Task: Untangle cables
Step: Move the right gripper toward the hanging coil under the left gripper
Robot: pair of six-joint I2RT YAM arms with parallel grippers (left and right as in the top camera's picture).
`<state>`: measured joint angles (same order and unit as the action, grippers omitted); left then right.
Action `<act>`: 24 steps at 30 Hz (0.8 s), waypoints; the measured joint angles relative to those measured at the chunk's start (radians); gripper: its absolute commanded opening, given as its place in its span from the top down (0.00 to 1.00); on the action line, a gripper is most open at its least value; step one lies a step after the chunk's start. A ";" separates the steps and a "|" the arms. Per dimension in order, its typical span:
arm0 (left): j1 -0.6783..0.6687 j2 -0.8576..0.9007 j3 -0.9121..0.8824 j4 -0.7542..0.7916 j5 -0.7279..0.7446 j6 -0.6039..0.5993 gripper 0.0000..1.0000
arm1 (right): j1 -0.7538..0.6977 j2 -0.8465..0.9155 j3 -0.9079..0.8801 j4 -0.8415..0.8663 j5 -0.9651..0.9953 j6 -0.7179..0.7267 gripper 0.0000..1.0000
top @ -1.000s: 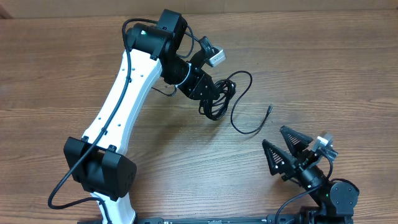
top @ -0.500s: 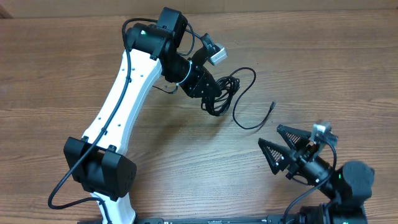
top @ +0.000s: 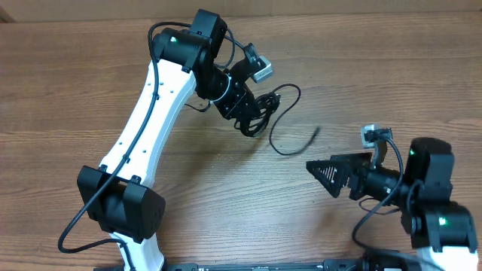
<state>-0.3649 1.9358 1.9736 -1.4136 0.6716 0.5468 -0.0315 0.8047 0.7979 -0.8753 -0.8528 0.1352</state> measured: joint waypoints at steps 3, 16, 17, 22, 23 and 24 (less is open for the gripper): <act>0.000 0.000 0.000 -0.021 -0.022 0.046 0.96 | 0.000 0.074 0.033 -0.051 0.039 -0.029 0.00; -0.002 0.000 0.000 -0.212 -0.013 0.426 0.96 | 0.002 0.298 0.136 -0.141 0.059 -0.128 0.10; -0.002 0.000 0.000 -0.226 -0.012 0.459 0.96 | 0.006 0.298 0.136 -0.139 0.045 -0.159 0.18; -0.027 0.000 0.000 -0.259 -0.002 0.583 0.96 | 0.054 0.298 0.138 -0.040 0.010 -0.238 0.16; -0.035 0.000 0.000 -0.259 -0.001 0.592 0.96 | 0.062 0.298 0.138 -0.023 0.005 -0.244 0.12; -0.045 0.000 0.000 -0.259 0.002 0.605 0.96 | 0.076 0.298 0.138 -0.001 -0.002 -0.249 0.11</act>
<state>-0.4103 1.9358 1.9736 -1.6726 0.6731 1.1522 0.0441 1.1027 0.9360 -0.8764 -0.8551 -0.1143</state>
